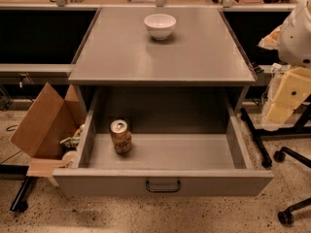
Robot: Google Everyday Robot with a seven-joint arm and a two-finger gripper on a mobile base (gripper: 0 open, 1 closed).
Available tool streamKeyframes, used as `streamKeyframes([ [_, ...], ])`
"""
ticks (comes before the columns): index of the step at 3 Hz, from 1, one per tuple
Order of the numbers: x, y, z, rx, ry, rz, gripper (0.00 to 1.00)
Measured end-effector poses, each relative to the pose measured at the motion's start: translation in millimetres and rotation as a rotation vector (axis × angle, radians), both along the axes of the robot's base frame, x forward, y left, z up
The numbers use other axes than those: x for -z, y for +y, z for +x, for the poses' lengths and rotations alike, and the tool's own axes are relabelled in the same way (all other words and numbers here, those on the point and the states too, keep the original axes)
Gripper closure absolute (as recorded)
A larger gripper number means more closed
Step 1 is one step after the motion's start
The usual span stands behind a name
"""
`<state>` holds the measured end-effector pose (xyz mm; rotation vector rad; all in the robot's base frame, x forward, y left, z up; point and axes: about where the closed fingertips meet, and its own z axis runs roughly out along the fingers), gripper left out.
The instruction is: Pick orange can from top drawer and place on counter
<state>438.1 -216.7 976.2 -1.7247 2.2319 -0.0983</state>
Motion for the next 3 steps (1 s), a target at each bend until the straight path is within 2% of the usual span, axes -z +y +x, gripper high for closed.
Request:
streamKeyframes([
  [1,0,0,0,0.0,-0.002,0.001,0.0],
  [2,23,20,6,-0.007,0.043,0.098,0.0],
  [3,75,70,9,-0.028,0.107,0.309,0.0],
])
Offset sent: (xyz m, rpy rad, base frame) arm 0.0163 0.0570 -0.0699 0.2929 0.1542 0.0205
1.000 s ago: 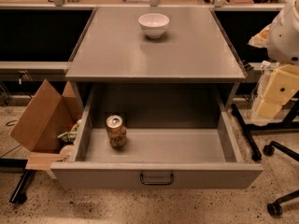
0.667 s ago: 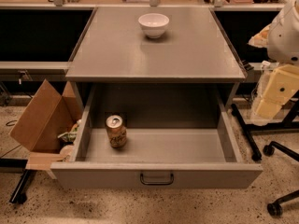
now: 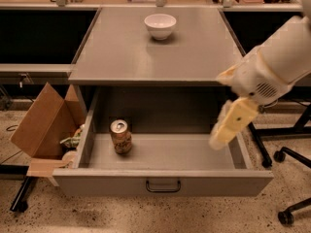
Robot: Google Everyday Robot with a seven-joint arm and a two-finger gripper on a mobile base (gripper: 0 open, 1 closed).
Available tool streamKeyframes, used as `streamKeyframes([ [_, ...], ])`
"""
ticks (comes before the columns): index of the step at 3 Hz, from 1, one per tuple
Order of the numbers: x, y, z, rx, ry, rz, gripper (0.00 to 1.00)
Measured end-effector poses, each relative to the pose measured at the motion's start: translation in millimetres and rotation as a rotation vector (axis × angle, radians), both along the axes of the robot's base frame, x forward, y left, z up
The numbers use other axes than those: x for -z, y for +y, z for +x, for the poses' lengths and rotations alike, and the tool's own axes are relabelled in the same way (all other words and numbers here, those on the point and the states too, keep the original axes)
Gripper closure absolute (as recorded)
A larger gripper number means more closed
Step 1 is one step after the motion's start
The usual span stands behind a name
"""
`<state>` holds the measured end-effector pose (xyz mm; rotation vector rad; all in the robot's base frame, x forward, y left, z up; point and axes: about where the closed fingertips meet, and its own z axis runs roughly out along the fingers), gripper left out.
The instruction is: Pick orange can from top drawer and place on counter
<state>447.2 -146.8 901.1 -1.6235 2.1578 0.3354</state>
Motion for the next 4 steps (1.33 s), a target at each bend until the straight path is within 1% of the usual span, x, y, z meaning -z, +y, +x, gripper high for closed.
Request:
streamKeyframes([
  [1,31,36,5,-0.006,0.009,0.133,0.0],
  [2,32,36,5,-0.006,0.009,0.133,0.0],
  [3,67,66,24,-0.054,-0.024,0.137,0.0],
  [4,95,93,43,-0.081,-0.058,0.143,0.0],
])
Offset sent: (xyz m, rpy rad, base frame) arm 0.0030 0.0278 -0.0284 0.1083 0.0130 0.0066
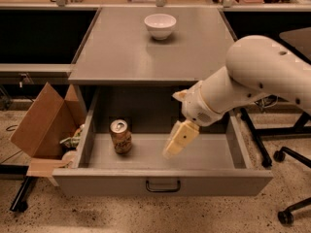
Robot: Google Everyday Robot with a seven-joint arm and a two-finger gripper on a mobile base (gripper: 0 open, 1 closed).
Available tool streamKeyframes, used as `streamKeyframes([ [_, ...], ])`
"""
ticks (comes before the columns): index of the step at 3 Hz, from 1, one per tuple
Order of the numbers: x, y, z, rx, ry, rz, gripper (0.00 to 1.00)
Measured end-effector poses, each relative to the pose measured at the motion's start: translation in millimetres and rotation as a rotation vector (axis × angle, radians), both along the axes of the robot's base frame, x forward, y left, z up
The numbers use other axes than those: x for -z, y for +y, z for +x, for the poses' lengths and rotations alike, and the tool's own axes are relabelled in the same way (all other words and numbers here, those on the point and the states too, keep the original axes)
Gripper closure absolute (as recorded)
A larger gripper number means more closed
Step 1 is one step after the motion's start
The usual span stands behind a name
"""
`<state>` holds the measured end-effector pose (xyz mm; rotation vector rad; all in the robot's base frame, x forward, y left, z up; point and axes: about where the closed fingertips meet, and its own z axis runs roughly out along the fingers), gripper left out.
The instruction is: Pick orange can from top drawer and place on counter
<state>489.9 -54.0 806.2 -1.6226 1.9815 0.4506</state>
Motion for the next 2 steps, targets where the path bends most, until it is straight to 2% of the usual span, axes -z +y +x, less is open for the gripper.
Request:
streamKeyframes([
  [2,57,47,41,-0.043,0.023,0.063,0.0],
])
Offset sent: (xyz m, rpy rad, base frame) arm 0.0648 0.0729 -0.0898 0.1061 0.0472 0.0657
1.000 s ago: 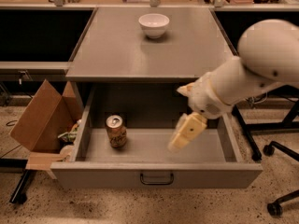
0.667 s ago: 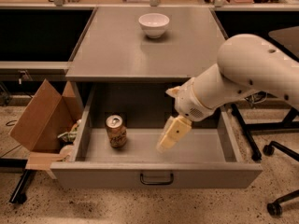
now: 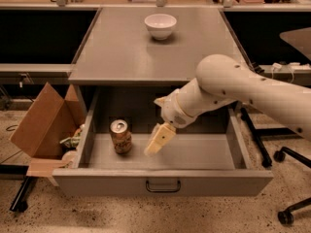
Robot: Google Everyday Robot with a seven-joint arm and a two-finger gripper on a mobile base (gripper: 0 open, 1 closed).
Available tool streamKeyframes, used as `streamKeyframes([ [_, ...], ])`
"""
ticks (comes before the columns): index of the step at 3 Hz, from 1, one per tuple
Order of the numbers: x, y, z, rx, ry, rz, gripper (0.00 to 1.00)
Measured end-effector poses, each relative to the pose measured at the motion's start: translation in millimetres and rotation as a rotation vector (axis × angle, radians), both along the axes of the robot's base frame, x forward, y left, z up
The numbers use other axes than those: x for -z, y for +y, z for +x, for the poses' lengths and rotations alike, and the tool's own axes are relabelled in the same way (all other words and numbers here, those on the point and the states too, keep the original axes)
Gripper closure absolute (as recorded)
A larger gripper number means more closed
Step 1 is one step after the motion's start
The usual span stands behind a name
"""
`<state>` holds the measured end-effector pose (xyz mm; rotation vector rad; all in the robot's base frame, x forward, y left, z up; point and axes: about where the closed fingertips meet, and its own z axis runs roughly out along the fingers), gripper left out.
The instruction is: Pick orange can from top drawer and place on counter
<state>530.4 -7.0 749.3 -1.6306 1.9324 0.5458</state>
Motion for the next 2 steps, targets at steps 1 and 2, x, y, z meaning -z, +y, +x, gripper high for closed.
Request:
streamKeyframes([
  [1,24,26,14,-0.019,0.017,0.032,0.0],
  [2,34,49,24,-0.032,0.003,0.056,0.0],
])
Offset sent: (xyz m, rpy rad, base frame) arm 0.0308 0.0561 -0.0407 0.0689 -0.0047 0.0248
